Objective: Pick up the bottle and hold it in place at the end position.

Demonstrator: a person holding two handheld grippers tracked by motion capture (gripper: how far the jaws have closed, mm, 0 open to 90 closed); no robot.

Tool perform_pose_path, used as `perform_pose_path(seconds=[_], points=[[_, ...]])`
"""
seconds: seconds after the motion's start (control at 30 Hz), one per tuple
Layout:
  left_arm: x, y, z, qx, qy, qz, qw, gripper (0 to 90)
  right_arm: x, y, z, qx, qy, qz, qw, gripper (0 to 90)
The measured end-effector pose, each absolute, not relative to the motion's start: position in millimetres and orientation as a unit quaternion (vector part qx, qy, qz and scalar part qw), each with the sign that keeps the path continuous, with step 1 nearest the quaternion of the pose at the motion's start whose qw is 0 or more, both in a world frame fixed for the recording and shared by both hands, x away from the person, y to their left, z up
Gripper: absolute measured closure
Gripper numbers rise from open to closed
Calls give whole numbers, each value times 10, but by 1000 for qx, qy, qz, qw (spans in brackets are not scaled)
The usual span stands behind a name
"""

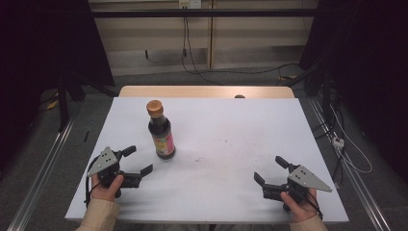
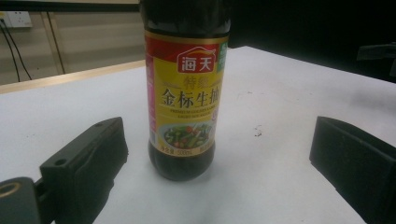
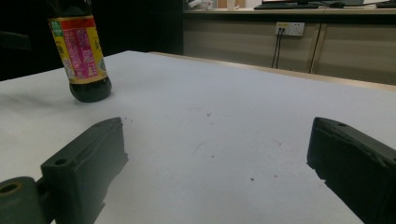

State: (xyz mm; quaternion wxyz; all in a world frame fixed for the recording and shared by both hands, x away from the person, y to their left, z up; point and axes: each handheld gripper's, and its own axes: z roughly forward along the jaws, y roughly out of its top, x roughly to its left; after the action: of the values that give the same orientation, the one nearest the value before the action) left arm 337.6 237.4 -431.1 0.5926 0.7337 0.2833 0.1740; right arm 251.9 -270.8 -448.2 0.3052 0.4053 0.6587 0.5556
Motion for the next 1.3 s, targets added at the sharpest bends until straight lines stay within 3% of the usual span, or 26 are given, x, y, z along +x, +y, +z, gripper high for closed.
perform_pose_path(seconds=[1.3], points=[[3578,2098,-4057,725,314,191,582,40,2513,-2731,-4480,409,655,556,307,38]])
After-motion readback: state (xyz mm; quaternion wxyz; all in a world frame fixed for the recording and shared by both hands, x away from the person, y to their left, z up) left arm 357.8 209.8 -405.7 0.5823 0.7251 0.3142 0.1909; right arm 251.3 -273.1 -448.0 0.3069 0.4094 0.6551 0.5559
